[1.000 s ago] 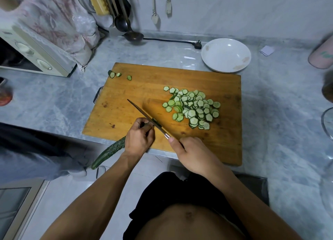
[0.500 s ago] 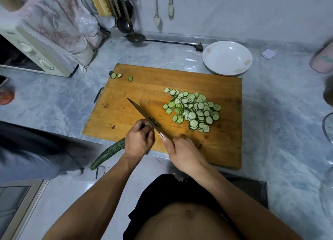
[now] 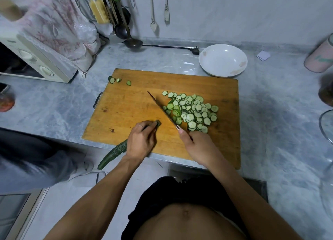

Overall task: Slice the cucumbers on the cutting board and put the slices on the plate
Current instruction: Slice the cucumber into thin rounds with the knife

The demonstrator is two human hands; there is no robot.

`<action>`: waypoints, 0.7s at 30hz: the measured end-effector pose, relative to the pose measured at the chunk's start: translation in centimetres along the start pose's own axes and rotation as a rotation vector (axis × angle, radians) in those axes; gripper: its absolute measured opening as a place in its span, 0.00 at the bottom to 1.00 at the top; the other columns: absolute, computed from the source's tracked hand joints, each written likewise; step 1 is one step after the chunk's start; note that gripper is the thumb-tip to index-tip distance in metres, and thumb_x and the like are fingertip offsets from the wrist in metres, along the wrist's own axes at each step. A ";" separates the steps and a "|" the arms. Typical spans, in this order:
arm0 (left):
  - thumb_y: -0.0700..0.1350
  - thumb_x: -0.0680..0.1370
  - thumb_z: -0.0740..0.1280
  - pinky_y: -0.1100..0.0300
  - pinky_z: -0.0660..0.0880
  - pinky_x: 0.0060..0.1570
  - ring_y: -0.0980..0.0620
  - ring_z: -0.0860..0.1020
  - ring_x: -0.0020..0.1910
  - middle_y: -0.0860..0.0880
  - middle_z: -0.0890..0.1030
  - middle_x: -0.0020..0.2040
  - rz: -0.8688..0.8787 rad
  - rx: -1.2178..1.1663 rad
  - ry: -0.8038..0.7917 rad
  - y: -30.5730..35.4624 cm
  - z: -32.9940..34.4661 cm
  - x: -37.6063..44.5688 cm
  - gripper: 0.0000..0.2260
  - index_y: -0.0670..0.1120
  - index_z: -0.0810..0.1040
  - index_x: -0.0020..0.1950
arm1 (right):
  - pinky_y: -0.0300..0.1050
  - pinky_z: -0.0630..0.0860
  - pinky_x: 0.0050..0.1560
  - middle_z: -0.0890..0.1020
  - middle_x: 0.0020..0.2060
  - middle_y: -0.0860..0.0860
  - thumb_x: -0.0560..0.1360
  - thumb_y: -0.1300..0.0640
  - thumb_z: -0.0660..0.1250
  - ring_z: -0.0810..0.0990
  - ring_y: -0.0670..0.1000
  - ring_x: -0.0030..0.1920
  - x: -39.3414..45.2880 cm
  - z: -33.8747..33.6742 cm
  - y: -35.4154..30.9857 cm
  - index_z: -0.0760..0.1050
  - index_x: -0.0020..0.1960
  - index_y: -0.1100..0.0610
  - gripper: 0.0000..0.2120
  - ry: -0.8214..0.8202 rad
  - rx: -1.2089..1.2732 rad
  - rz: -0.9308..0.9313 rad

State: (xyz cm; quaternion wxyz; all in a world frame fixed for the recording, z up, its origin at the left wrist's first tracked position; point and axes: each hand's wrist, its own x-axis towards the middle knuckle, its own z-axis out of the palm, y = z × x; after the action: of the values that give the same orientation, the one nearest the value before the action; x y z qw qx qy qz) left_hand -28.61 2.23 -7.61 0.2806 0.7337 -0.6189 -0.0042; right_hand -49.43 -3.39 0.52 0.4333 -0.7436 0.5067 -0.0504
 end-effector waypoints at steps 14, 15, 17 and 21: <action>0.48 0.76 0.60 0.54 0.78 0.36 0.42 0.79 0.50 0.45 0.80 0.55 0.024 0.087 -0.099 -0.8 0.5 -0.2 0.16 0.45 0.83 0.56 | 0.46 0.65 0.38 0.73 0.30 0.52 0.83 0.40 0.51 0.74 0.55 0.37 -1.6 1.5 -1.3 0.65 0.32 0.53 0.26 -0.023 -0.033 -0.102; 0.48 0.76 0.60 0.54 0.78 0.36 0.42 0.79 0.50 0.45 0.80 0.55 0.021 0.089 -0.097 -0.8 0.5 -0.2 0.16 0.45 0.83 0.55 | 0.47 0.66 0.38 0.73 0.31 0.53 0.83 0.39 0.51 0.74 0.55 0.37 -1.6 1.6 -1.3 0.66 0.32 0.53 0.26 -0.025 -0.033 -0.099; 0.48 0.76 0.60 0.54 0.78 0.36 0.42 0.79 0.50 0.45 0.80 0.55 0.016 0.088 -0.099 -0.8 0.5 -0.2 0.16 0.45 0.84 0.55 | 0.47 0.66 0.38 0.74 0.31 0.54 0.83 0.40 0.50 0.74 0.55 0.38 -1.8 1.7 -1.3 0.66 0.33 0.54 0.26 -0.022 -0.032 -0.106; 0.48 0.76 0.60 0.55 0.78 0.36 0.42 0.79 0.50 0.44 0.80 0.53 0.017 0.090 -0.096 -0.7 0.6 -0.3 0.16 0.45 0.84 0.53 | 0.46 0.64 0.38 0.74 0.30 0.53 0.83 0.41 0.50 0.73 0.53 0.36 -2.1 1.3 -1.8 0.67 0.33 0.56 0.27 -0.031 -0.046 -0.122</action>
State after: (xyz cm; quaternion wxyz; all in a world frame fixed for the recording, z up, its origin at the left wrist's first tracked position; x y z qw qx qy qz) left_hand -28.24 2.30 -8.53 0.2172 0.7391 -0.6375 -0.0092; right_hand -48.49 -0.70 1.75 0.4200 -0.7836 0.4547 -0.0536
